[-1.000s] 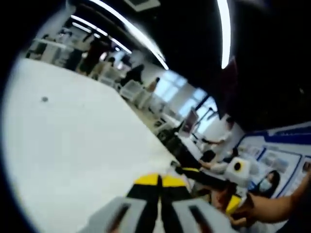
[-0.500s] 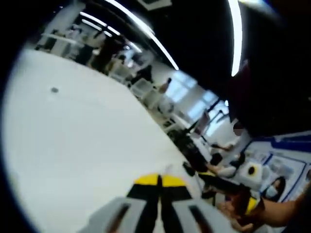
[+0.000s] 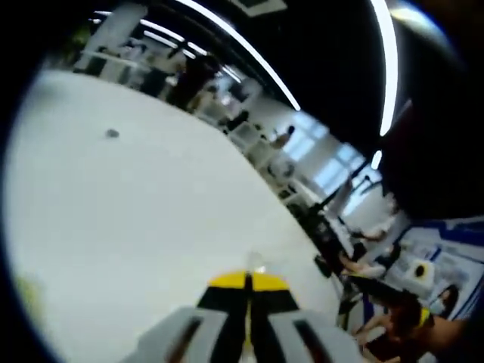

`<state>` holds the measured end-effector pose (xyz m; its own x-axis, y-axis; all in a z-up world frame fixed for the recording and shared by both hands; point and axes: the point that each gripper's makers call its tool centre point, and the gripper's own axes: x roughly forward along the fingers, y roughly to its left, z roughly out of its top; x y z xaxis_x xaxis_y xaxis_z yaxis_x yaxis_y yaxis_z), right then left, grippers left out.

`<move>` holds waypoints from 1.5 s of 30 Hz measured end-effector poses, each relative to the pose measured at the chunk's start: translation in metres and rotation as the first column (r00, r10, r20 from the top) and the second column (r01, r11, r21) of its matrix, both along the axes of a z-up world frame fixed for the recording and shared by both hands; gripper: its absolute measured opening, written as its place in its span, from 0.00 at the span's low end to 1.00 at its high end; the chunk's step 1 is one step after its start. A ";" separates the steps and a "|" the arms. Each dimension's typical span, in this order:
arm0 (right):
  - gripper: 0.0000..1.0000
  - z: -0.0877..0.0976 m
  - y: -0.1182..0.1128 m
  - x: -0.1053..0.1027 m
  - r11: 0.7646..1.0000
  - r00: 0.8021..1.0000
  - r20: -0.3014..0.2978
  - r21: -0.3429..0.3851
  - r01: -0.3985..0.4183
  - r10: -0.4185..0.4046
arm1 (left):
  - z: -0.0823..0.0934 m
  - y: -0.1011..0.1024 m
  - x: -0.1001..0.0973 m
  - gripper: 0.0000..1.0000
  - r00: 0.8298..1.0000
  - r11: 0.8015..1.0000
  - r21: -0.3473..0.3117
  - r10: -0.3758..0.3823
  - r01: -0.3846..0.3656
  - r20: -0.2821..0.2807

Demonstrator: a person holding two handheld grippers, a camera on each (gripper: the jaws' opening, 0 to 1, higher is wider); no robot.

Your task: Compare the silicone blocks by pressing each to a similar depth, holding the contact briefly, and releasing to observe deformation and rebound differences across the visible hardness samples.

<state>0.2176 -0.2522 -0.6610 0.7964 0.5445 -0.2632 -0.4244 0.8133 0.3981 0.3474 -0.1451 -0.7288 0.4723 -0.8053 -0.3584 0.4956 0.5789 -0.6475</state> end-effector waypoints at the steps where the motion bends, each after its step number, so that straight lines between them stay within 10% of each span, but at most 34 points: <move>1: 0.96 0.000 0.000 0.000 1.000 1.000 -0.001 0.000 -0.001 0.001 | -0.003 0.001 0.002 0.00 1.000 1.000 0.011 -0.004 0.004 0.004; 21: 0.96 -0.007 -0.002 -0.003 1.000 1.000 -0.025 0.015 0.017 -0.016 | -0.047 0.020 0.026 0.00 0.990 0.995 0.065 0.077 -0.070 -0.116; 45: 0.96 -0.006 -0.004 -0.004 0.999 0.999 -0.027 0.031 0.034 -0.033 | -0.071 0.028 0.029 0.00 0.997 0.971 0.231 0.072 -0.061 -0.042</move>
